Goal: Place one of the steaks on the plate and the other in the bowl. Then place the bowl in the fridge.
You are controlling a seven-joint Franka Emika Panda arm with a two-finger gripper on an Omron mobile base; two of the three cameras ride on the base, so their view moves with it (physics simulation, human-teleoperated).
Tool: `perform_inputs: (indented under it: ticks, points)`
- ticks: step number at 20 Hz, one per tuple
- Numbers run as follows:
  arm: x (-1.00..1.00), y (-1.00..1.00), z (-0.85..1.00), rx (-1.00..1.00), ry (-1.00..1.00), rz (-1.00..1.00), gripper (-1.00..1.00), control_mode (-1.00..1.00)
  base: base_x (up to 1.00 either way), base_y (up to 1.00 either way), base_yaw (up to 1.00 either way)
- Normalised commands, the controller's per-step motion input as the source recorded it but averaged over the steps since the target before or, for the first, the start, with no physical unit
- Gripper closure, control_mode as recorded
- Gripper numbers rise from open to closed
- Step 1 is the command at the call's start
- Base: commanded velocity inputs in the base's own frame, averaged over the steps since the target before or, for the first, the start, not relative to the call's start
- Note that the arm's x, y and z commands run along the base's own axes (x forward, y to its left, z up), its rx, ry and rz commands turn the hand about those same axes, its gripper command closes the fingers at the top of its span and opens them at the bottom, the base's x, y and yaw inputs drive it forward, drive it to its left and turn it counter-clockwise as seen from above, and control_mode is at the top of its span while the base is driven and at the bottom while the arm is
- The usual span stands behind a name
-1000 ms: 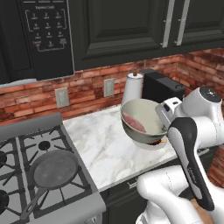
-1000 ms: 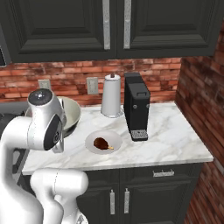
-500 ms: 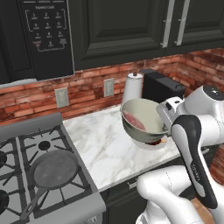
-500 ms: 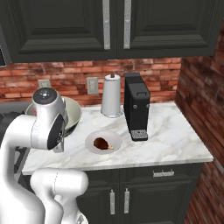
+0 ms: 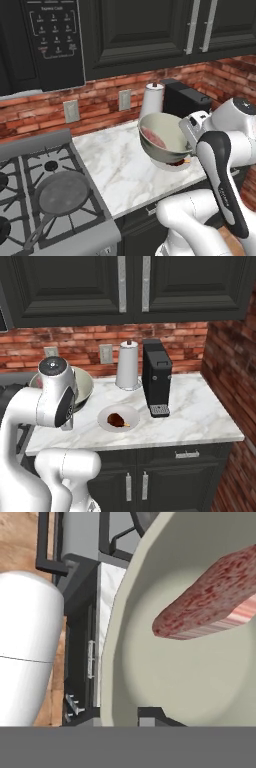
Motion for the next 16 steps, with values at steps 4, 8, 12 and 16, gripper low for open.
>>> perform_inputs:
  ticks: [4, 8, 12, 16]
  points:
    - [0.0, 0.0, 0.0, 0.0, 0.0, 0.0, 1.0, 1.0, -0.21, -0.12, 0.03]
    - [0.0, 0.0, 0.0, 0.0, 0.0, 0.0, 1.0, 1.0, -0.37, -0.38, 0.12]
    - [0.0, 0.0, 0.0, 0.0, 0.0, 0.0, 1.0, 1.0, -0.5, -0.53, 0.23]
    - [0.0, 0.0, 0.0, 0.0, 0.0, 0.0, 1.0, 1.0, -0.34, -0.62, 0.23]
